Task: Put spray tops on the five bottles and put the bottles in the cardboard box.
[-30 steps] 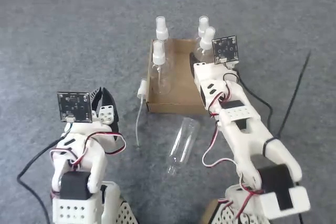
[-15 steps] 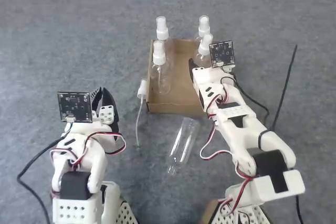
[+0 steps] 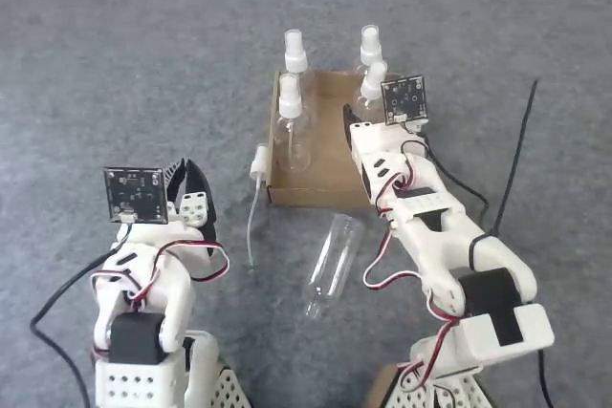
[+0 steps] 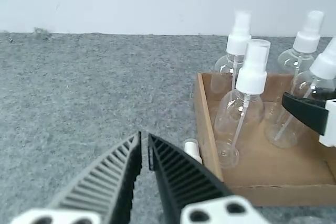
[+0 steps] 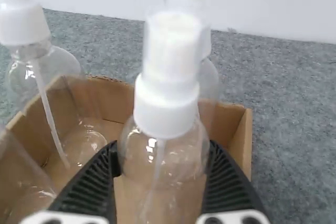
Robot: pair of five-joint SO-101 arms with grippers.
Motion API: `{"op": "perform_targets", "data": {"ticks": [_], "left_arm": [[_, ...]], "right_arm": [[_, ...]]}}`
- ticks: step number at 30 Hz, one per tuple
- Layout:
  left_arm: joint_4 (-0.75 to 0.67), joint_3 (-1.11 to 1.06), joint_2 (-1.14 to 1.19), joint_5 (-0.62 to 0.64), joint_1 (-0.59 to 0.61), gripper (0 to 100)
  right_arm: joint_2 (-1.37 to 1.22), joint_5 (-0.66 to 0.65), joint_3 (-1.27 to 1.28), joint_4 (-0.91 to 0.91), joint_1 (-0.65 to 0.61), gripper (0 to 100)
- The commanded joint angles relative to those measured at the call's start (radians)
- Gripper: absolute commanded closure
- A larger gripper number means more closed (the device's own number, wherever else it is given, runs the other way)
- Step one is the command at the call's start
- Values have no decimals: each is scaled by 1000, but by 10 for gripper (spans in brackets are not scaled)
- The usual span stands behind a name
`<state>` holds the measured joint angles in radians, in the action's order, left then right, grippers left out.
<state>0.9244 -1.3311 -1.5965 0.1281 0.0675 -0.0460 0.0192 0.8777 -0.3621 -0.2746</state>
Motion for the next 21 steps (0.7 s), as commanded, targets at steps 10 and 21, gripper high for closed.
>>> {"op": "perform_targets", "data": {"ticks": [10,21], "left_arm": [[-17,4,-18,5,0,989],[-17,2,-18,5,2,989]], "right_arm": [[5,-71,-21,-15,2,991],[5,-75,-20,-15,-7,831]]}}
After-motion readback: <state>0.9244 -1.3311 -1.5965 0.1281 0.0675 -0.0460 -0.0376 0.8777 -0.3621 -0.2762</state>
